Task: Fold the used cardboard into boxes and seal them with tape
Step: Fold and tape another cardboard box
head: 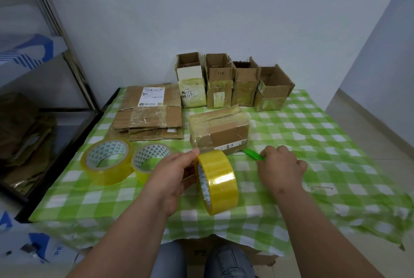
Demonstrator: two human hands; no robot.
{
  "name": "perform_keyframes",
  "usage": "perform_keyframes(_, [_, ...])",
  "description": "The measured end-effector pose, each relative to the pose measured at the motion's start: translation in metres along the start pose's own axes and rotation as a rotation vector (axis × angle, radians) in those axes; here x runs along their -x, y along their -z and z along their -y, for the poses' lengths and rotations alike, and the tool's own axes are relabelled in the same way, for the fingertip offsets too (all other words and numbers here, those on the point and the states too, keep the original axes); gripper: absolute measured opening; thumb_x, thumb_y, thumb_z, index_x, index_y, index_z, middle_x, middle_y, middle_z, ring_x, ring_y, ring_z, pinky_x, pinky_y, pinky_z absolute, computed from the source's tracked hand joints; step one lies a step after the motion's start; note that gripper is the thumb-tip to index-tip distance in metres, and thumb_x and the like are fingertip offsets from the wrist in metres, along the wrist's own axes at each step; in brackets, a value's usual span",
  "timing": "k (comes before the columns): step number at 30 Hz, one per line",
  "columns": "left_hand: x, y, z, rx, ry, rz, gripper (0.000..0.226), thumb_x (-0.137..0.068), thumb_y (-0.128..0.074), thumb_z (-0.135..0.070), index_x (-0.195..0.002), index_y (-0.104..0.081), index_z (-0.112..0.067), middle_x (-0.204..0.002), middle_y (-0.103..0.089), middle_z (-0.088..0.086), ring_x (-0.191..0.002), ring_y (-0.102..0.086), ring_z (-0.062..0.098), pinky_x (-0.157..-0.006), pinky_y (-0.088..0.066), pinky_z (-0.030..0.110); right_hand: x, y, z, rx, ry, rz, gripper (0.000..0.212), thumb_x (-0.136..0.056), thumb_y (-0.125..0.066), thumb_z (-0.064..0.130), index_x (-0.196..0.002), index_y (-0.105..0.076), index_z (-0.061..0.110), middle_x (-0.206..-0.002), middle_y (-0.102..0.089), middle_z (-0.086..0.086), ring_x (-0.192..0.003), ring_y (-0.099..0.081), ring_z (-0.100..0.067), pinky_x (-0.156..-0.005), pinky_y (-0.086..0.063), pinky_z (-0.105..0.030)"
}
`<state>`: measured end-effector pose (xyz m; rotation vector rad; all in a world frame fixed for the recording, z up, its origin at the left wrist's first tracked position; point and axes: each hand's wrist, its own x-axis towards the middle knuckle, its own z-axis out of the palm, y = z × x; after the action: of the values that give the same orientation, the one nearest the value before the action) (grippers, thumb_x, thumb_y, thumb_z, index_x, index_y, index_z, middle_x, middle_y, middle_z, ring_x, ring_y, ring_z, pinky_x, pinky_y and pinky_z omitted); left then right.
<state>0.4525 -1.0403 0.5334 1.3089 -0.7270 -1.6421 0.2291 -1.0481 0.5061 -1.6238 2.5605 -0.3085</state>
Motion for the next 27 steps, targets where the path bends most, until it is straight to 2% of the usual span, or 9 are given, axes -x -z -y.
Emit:
perform_keyframes(3, [0.001,-0.001,0.0,0.0,-0.003,-0.006,0.024,-0.089,-0.068,-0.023,-0.102,-0.066,-0.003,-0.102,-0.071,0.02,-0.091,-0.068,0.028,-0.079,-0.054,0.036,0.001,0.004,-0.004,0.032,-0.001,0.031,0.023,-0.098,-0.046,0.031,-0.118,-0.057,0.028,-0.121,-0.05,-0.002,-0.118,-0.042,-0.026,-0.099,-0.03,-0.045])
perform_keyframes(6, [0.001,-0.001,0.001,0.0,-0.001,-0.004,0.023,-0.089,-0.069,-0.025,-0.102,-0.067,-0.005,-0.109,-0.071,0.02,-0.092,-0.068,0.028,-0.077,-0.053,0.036,0.006,0.007,-0.008,0.085,0.018,0.07,0.022,-0.097,-0.04,0.019,-0.113,-0.054,0.024,-0.118,-0.052,-0.001,-0.115,-0.045,-0.024,-0.098,-0.029,-0.046])
perform_keyframes(9, [0.001,-0.001,0.002,0.0,-0.002,-0.002,0.022,-0.089,-0.068,-0.025,-0.101,-0.067,-0.007,-0.111,-0.07,0.02,-0.094,-0.068,0.028,-0.076,-0.053,0.035,0.014,0.017,-0.013,0.063,0.001,0.07,0.026,-0.087,-0.037,0.005,-0.099,-0.051,0.023,-0.098,-0.056,0.004,-0.097,-0.053,-0.021,-0.098,-0.028,-0.045])
perform_keyframes(12, [0.0,-0.001,0.003,-0.001,-0.001,-0.002,0.023,-0.09,-0.068,-0.025,-0.103,-0.067,-0.007,-0.111,-0.071,0.019,-0.095,-0.068,0.028,-0.076,-0.052,0.035,0.02,0.028,-0.019,-0.002,-0.044,0.113,0.022,-0.088,-0.036,0.002,-0.09,-0.046,0.022,-0.078,-0.058,0.006,-0.071,-0.051,-0.014,-0.097,-0.027,-0.041])
perform_keyframes(14, [-0.001,-0.001,0.004,0.002,0.002,-0.007,0.027,-0.089,-0.068,-0.026,-0.107,-0.067,-0.005,-0.112,-0.07,0.02,-0.094,-0.068,0.027,-0.075,-0.051,0.035,0.023,0.032,-0.025,-0.102,-0.049,0.119,0.018,-0.094,-0.038,0.006,-0.089,-0.046,0.021,-0.075,-0.058,0.004,-0.065,-0.049,-0.013,-0.096,-0.032,-0.04])
perform_keyframes(17, [-0.001,-0.002,0.004,-0.001,0.005,-0.016,0.029,-0.089,-0.068,-0.027,-0.109,-0.067,-0.006,-0.115,-0.069,0.021,-0.093,-0.067,0.027,-0.074,-0.05,0.035,0.032,0.037,-0.029,-0.592,-0.067,0.133,0.017,-0.101,-0.04,0.012,-0.092,-0.053,0.017,-0.083,-0.064,-0.007,-0.071,-0.057,-0.021,-0.075,-0.049,-0.04])
perform_keyframes(20, [0.0,-0.004,0.004,0.005,0.006,-0.02,0.02,-0.089,-0.068,-0.026,-0.101,-0.066,-0.01,-0.115,-0.069,0.021,-0.092,-0.066,0.027,-0.074,-0.05,0.035,0.037,0.04,-0.021,-0.93,-0.114,0.197,0.021,-0.1,-0.041,0.007,-0.091,-0.058,0.017,-0.079,-0.063,-0.007,-0.065,-0.052,-0.018,-0.067,-0.043,-0.035])
perform_keyframes(23, [-0.001,-0.003,0.005,0.015,0.014,-0.022,0.022,-0.088,-0.069,-0.026,-0.102,-0.067,-0.009,-0.116,-0.069,0.02,-0.098,-0.066,0.03,-0.079,-0.052,0.036,0.038,0.045,-0.004,-1.03,-0.08,0.215,0.019,-0.098,-0.048,0.012,-0.085,-0.061,0.016,-0.07,-0.055,-0.003,-0.061,-0.046,-0.015,-0.066,-0.038,-0.033])
perform_keyframes(27, [-0.002,-0.003,0.006,0.046,0.036,-0.016,0.038,-0.086,-0.07,-0.026,-0.116,-0.066,-0.003,-0.115,-0.069,0.019,-0.093,-0.066,0.026,-0.076,-0.05,0.035,0.039,0.055,0.017,-0.926,0.093,0.204,0.018,-0.099,-0.053,0.03,-0.092,-0.066,0.021,-0.068,-0.054,0.001,-0.057,-0.044,-0.008,-0.059,-0.034,-0.025])
